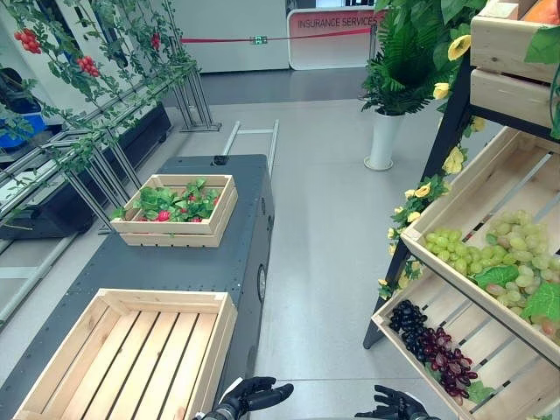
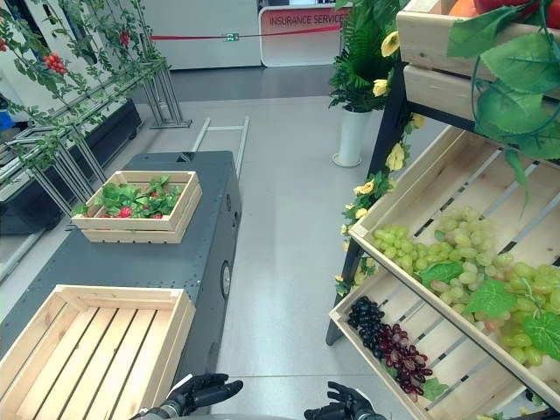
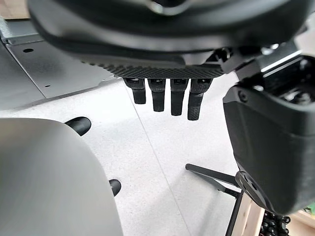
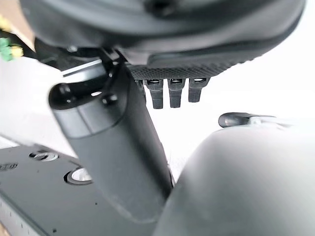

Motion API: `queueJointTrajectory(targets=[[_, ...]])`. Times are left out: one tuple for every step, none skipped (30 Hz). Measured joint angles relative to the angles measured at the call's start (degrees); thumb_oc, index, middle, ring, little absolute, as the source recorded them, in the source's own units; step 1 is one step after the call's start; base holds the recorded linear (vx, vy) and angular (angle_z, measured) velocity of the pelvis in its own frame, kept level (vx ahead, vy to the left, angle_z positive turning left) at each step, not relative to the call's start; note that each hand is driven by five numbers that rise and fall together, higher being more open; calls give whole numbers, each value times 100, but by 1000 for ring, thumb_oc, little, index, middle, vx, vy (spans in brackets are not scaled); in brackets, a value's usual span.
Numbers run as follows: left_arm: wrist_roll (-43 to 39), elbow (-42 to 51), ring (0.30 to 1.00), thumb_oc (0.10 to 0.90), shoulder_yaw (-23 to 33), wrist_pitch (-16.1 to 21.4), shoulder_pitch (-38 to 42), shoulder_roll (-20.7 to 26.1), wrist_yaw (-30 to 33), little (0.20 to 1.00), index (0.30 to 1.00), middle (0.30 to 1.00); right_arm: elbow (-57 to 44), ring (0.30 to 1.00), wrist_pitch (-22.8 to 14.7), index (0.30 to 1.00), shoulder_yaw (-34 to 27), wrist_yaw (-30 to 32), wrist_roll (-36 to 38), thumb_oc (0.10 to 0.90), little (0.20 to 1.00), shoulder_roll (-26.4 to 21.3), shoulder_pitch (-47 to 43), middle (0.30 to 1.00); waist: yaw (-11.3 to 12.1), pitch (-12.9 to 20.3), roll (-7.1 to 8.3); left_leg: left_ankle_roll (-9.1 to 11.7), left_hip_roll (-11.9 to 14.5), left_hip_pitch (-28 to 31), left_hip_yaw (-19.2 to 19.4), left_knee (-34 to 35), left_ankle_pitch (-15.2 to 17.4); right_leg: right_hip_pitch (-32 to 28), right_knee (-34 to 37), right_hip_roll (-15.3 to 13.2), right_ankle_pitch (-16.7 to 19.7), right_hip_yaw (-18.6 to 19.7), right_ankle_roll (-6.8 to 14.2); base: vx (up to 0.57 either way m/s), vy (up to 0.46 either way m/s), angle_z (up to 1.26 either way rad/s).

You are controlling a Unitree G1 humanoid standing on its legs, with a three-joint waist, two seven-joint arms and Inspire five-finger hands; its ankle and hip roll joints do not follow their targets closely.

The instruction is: Pick up the fruits from the basket on one side to the basket on the other side

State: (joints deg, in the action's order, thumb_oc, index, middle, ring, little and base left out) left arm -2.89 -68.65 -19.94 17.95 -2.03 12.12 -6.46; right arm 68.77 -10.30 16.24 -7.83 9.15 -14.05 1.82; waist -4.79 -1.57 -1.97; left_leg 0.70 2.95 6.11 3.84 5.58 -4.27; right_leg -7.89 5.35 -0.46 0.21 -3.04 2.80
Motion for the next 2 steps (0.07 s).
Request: queueJointTrajectory(targets=[[10, 0, 900, 800, 1, 2, 5, 1, 24, 900, 900, 900, 1, 900, -19, 900, 9, 5, -38, 800, 900, 4, -10, 900, 6, -1, 9, 11, 0, -9, -49, 0, -8, -15, 0, -2, -9, -55, -9, 15, -29, 20], [34, 3, 900, 800, 5, 5, 9, 0, 72, 900, 900, 900, 12, 900, -19, 900, 14, 14, -40, 800, 900, 4, -9, 900, 41, -1, 13, 17, 2, -4, -55, 0, -10, -34, 0, -1, -23, -81, -19, 22, -40, 25]])
